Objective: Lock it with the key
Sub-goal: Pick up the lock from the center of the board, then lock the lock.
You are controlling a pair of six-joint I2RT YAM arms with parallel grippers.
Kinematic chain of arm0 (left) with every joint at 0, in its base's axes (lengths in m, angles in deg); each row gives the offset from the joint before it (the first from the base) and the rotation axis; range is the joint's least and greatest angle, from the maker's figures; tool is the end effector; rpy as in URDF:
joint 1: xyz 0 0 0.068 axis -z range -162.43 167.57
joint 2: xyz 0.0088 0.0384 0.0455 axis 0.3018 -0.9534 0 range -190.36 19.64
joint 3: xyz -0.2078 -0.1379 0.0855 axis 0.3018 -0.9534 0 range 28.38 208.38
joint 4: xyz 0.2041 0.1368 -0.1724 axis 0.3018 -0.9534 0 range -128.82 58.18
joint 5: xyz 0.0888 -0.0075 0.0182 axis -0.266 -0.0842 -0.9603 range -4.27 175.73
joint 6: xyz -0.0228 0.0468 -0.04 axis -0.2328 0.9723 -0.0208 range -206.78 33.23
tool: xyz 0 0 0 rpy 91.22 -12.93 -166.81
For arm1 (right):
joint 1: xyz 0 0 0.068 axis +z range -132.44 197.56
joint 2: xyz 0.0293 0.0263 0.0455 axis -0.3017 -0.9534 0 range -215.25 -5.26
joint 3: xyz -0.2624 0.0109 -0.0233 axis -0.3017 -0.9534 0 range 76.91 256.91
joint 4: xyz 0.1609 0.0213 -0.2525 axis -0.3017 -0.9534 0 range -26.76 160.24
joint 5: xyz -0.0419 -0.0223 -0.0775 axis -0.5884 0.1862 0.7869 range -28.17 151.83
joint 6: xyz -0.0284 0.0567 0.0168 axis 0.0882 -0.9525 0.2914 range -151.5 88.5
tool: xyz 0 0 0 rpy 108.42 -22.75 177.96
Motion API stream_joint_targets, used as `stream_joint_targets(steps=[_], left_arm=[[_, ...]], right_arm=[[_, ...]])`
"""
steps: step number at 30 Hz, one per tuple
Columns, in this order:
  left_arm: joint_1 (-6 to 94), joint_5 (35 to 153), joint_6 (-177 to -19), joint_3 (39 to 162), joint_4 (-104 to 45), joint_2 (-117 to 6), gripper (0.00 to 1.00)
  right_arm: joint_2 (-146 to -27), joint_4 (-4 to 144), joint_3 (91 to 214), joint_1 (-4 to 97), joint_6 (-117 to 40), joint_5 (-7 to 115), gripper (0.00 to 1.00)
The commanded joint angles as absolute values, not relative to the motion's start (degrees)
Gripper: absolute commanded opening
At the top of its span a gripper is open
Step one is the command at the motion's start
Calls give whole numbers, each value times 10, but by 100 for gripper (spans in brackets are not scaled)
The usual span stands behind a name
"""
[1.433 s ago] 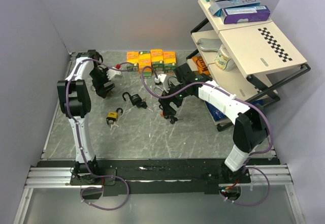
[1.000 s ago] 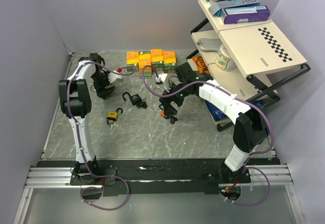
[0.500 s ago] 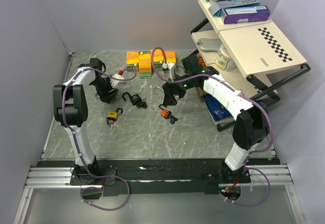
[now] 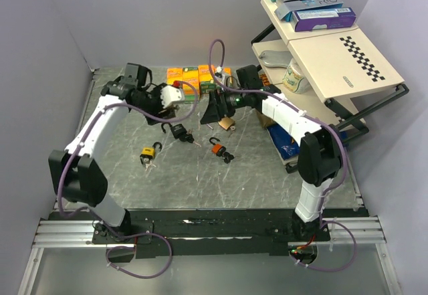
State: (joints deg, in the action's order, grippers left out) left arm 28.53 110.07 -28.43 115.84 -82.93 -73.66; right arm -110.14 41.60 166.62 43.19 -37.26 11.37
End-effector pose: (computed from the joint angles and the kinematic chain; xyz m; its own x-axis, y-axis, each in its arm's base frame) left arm 0.3799 -0.0952 0.2967 -0.0965 0.8087 -0.5803 0.9072 0.3113 0.2829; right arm 0.3922 0.2324 0.2686 -0.6991 -0.2646 -0.6643 -0.7105 0.3617 0.6036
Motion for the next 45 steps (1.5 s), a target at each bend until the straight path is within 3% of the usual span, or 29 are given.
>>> stream_joint_targets(steps=[1,9,15,18,29,32,33,34,35,37,38,45], left_arm=[[337,1151,-309,1153,-816,-667,1],[416,1123,-319,1137,-808,-621,1],[444,1119,-331,1143,-802,-611,1],[454,1110,-328,1144,-805,-610,1],[474,1094,-353,1148,-774,-616,1],[473,1088,-362,1143,-767,-614,1],[473,1083,-366,1143,-768,-614,7],[473,1079,-373,1143,-769,-613,16],[474,1074,-396,1147,-771,-612,39],[462,1067,-413,1148,-781,-604,63],[453,1078,-435,1140,-781,-599,99],[302,1239,-588,1115,-723,-503,96]], right_arm=[[-1114,514,1698,439,-493,51,100],[-1105,606,1655,462,-554,7,100],[-1124,581,1667,481,-555,28,100],[-1128,588,1668,488,-560,16,94],[-1151,614,1673,497,-584,-19,50],[-1151,624,1670,498,-590,-29,29],[-1150,629,1668,497,-591,-33,10],[-1149,632,1668,497,-591,-38,0],[-1148,634,1667,496,-591,-41,0],[-1135,654,1661,489,-594,-54,0],[-1132,665,1658,485,-606,-59,0],[-1083,728,1638,463,-608,-99,0]])
